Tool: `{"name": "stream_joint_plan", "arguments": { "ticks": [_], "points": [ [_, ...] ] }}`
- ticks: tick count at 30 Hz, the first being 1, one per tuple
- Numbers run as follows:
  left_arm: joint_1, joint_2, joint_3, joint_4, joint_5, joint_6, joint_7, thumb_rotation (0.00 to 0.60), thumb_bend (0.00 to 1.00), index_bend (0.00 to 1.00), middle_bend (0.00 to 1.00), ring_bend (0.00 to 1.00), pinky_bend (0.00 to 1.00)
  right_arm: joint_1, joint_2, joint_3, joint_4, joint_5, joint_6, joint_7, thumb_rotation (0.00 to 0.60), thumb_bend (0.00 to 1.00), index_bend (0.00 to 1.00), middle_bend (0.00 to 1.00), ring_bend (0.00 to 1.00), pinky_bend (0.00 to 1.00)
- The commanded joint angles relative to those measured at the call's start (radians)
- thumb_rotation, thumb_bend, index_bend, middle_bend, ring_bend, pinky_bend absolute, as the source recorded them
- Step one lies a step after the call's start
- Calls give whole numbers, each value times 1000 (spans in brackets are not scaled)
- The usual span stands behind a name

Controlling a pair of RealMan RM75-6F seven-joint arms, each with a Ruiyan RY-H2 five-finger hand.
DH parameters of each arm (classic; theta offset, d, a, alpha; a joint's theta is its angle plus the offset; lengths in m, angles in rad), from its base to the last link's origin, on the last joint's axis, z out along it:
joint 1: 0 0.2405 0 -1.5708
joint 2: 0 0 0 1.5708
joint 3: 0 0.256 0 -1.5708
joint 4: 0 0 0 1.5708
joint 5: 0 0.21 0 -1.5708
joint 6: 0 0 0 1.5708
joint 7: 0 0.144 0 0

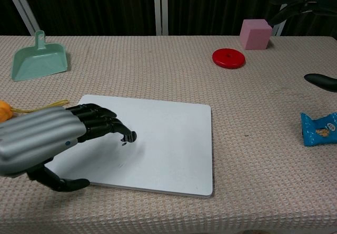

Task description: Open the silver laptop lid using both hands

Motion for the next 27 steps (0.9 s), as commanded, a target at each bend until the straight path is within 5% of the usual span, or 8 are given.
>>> {"name": "stream_joint_plan", "arguments": {
  "ticks": [1,27],
  "points": [
    [-4,-12,4,-2,-3,-3,10,600,204,123,118,48,86,-1,-2,-4,8,-2,6,9,600,333,0,122,0,16],
    [-36,-133,-17,71,-77,-18,6,600,203,123,118,48,86,-14,-6,-32,65,-15,58,77,600,331,0,120,0,16]
  ]
}}
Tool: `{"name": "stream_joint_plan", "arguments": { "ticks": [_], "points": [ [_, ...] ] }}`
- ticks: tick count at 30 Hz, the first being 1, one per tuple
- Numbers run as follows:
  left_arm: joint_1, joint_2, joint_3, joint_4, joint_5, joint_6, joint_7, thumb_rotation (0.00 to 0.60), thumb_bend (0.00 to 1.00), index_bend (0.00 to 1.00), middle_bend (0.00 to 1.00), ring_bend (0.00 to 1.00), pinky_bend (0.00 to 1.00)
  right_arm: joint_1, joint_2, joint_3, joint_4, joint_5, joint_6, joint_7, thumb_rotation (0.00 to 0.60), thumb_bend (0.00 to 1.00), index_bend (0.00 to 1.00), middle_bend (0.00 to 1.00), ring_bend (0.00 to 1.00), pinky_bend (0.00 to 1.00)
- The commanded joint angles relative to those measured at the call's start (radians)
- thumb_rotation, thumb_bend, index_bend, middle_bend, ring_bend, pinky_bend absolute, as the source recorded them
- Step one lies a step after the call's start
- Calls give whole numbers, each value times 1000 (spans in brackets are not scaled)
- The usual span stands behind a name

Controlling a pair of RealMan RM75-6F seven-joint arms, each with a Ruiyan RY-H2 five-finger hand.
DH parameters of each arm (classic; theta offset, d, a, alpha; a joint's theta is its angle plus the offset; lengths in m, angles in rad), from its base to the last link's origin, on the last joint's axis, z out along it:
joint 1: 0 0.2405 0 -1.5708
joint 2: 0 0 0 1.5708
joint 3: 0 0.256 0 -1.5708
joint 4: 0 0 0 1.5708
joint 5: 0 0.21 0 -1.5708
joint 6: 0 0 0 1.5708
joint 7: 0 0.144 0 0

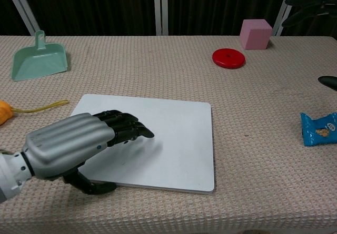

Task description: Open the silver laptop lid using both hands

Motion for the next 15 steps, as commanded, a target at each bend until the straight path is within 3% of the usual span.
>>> {"name": "stream_joint_plan", "arguments": {
  "ticks": [1,8,15],
  "points": [
    [-1,-4,0,5,-6,1,-4,600,203,123,119,48,86,0,-1,-1,2,0,-1,0,600,331,0,120,0,16],
    [-6,-11,2,20,-17,6,-39,600,213,126,119,48,86,-1,-6,-1,4,5,1,-9,600,332,0,120,0,16],
    [3,-47,11,104,35,94,-160,600,469,168,163,50,91,-5,-7,-7,-2,1,3,-21,600,332,0,120,0,16]
  ]
}}
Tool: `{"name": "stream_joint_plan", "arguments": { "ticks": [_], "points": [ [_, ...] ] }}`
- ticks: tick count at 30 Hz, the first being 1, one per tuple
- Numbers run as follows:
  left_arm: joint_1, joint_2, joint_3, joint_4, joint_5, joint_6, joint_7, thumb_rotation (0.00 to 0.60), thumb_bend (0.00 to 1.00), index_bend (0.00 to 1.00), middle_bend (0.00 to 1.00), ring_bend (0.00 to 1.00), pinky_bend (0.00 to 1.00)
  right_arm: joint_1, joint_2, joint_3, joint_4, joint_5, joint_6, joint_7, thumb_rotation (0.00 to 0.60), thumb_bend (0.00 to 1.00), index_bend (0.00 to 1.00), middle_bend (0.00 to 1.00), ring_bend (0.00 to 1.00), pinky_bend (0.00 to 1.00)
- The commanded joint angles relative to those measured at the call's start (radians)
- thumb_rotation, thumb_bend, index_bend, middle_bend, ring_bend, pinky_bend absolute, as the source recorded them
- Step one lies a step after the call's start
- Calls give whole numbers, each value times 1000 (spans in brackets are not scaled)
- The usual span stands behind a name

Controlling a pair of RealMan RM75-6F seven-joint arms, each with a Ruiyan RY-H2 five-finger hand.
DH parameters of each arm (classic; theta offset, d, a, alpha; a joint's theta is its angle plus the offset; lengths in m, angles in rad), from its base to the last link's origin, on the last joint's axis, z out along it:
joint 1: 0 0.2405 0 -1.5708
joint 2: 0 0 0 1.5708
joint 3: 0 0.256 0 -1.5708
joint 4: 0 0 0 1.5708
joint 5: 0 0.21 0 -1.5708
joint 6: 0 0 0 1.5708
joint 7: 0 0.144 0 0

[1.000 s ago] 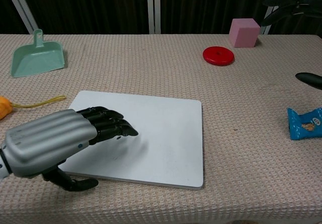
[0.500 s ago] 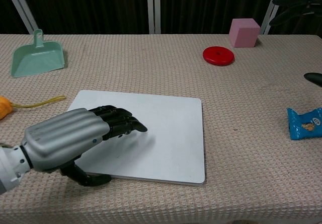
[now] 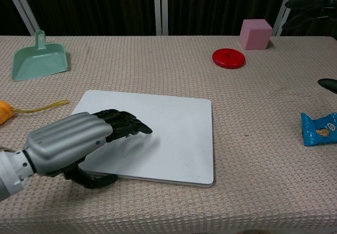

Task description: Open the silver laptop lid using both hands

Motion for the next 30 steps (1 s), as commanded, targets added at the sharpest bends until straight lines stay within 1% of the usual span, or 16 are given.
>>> {"name": "stream_joint_plan", "arguments": {
  "ticks": [1,4,9,11,14,16,20,21,23,25,27,30],
  "points": [
    [10,-31,9,63,44,69,-70,600,493,174,170,50,93,-1,0,-2,-3,-1,-1,-3,600,332,0,120,0,16],
    [20,-67,13,138,84,136,-117,600,542,187,185,59,104,0,-3,-7,-6,-4,-6,-8,600,332,0,120,0,16],
    [38,-133,1,255,113,236,-177,600,555,189,189,63,106,2,-11,-27,-5,-28,-15,-9,600,332,0,121,0,17],
    [45,-161,-12,298,121,285,-207,600,554,189,189,63,105,4,-16,-42,2,-47,-24,-11,600,334,0,129,0,23],
    [52,-207,-39,372,132,370,-266,600,553,189,189,63,105,10,-24,-82,21,-89,-53,-13,600,362,0,152,0,66],
    [53,-227,-55,403,131,404,-294,600,552,188,189,64,104,15,-27,-104,28,-106,-74,-15,600,380,1,162,1,82],
    [42,-242,-76,433,125,427,-323,600,549,186,189,63,103,20,-35,-147,47,-113,-132,-21,600,448,7,175,14,118],
    [37,-243,-81,435,124,430,-325,600,548,186,189,63,102,20,-38,-155,51,-104,-152,-27,600,461,8,171,13,112],
    [29,-242,-88,436,122,432,-323,600,546,186,189,64,102,20,-51,-158,59,-82,-176,-32,600,476,4,134,5,59],
    [22,-239,-94,431,118,429,-321,600,545,185,189,63,101,25,-64,-158,60,-65,-200,-25,600,480,0,66,0,6],
    [14,-234,-97,423,114,423,-314,600,544,185,189,63,100,34,-84,-154,67,-55,-219,-17,600,488,0,22,0,0],
    [7,-227,-99,410,111,417,-304,600,544,184,189,63,99,46,-116,-147,83,-52,-233,-12,600,501,0,1,0,0]
  ]
}}
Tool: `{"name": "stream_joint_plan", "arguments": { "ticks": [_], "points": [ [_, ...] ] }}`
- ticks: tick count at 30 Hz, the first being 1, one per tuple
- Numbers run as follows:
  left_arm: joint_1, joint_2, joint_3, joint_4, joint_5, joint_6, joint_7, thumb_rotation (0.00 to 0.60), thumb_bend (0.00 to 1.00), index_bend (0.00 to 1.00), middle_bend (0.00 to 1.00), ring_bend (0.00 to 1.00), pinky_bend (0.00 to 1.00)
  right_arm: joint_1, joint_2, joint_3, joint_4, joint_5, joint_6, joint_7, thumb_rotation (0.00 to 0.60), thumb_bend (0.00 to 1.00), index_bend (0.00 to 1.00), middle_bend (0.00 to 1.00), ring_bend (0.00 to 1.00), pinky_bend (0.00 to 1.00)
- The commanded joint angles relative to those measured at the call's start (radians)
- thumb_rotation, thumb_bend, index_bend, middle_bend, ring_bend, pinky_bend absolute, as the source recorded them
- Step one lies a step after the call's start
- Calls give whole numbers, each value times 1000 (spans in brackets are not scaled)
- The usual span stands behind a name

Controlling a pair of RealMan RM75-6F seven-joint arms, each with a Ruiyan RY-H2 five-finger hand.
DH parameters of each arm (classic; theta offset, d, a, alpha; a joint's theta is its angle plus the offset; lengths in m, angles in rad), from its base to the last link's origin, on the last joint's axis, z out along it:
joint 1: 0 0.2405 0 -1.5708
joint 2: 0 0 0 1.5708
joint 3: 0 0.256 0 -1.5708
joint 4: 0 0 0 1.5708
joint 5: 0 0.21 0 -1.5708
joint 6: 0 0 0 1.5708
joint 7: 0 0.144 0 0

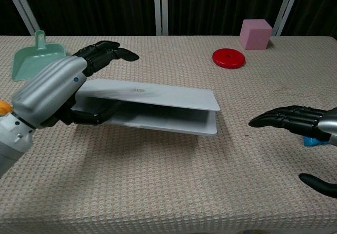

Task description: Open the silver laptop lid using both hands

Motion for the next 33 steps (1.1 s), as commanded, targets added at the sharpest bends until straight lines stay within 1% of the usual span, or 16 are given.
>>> {"name": "stream_joint_plan", "arguments": {
  "ticks": [1,7,16,24,33],
  "points": [
    [-5,7,-1,-10,-4,-5,8,600,545,184,189,63,99,14,-34,7,19,8,-19,6,600,504,0,0,0,0],
    [-11,15,-1,-24,-15,-11,17,600,545,180,189,63,97,35,-80,23,42,21,-36,8,600,509,0,0,0,0],
    [-15,20,1,-33,-25,-12,23,600,545,177,189,63,97,75,-130,59,50,42,-69,-33,600,509,0,0,0,0],
    [-19,19,-5,-38,-36,-12,30,600,545,176,189,63,95,141,-209,109,57,117,-186,-84,600,497,0,0,0,0],
    [-46,19,-40,-62,-59,-32,53,600,543,175,188,63,95,210,-271,148,48,200,-301,-126,600,493,0,0,0,0]
  ]
}}
